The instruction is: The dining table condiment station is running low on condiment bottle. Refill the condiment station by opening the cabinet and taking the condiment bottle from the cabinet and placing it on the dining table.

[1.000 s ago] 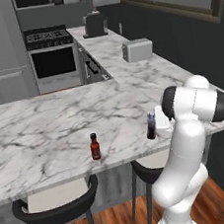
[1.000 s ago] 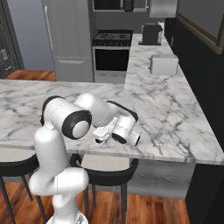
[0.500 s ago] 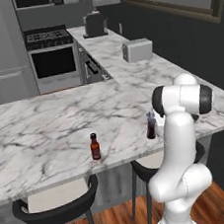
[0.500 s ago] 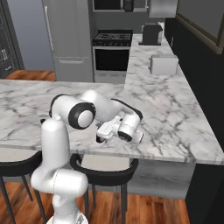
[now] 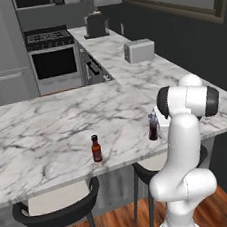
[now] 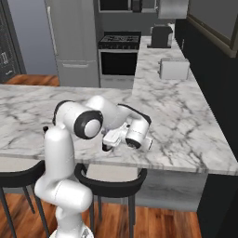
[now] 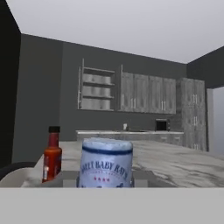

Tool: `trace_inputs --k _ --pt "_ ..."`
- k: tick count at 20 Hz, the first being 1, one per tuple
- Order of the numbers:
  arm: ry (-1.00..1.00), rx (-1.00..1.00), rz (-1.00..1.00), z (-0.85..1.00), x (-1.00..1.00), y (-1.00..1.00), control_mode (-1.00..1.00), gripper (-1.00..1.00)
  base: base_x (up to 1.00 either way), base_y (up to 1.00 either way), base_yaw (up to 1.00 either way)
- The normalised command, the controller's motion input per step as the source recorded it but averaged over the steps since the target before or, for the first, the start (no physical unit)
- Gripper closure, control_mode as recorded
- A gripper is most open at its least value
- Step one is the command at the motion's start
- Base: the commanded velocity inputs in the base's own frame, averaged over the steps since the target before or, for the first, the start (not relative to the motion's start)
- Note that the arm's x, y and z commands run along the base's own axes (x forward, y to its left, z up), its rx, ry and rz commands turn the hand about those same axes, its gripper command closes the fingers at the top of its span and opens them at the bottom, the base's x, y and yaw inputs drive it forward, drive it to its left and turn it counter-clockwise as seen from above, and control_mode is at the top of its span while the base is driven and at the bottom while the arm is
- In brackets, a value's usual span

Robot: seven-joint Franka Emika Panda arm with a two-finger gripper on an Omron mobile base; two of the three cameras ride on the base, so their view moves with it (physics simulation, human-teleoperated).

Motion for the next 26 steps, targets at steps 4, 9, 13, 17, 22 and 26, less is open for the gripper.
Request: trace_inputs --k 4,9,13,17,22,26 --pt "-0.03 0.00 -0.03 0.00 -0.51 0.00 -1.00 -1.00 0.00 0.00 0.00" --pt "0.00 0.00 -0.05 0.03 -0.20 0.00 -1.00 -1.00 0.00 0.00 0.00" --pt "0.04 0.00 -0.08 0.26 -0.01 0.00 -1.00 -1.00 0.00 0.00 0.00" --pt "0.09 0.00 -0.08 0.42 0.00 0.00 -1.00 -1.00 0.00 0.00 0.00" --pt "0.05 0.00 -0.07 0.49 0.00 0.00 -1.00 -1.00 0.00 0.00 0.00" --pt "0.00 -0.02 -0.10 0.62 -0.23 0.02 -1.00 -1.00 0.00 0.00 0.00"
